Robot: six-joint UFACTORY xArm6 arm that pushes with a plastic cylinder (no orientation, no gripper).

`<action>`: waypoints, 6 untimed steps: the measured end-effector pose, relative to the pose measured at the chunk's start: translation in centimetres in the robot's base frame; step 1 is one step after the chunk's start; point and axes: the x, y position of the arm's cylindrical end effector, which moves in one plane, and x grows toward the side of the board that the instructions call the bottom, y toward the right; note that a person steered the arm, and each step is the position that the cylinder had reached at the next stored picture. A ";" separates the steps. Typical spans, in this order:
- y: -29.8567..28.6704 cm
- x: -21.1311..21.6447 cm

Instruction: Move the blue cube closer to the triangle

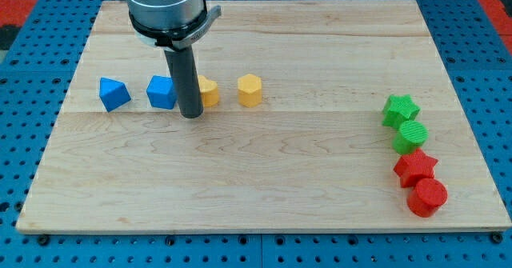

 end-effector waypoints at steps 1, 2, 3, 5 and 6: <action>-0.7 -1.5; 3.2 -5.6; 7.1 -6.8; 1.2 0.4; 4.9 0.4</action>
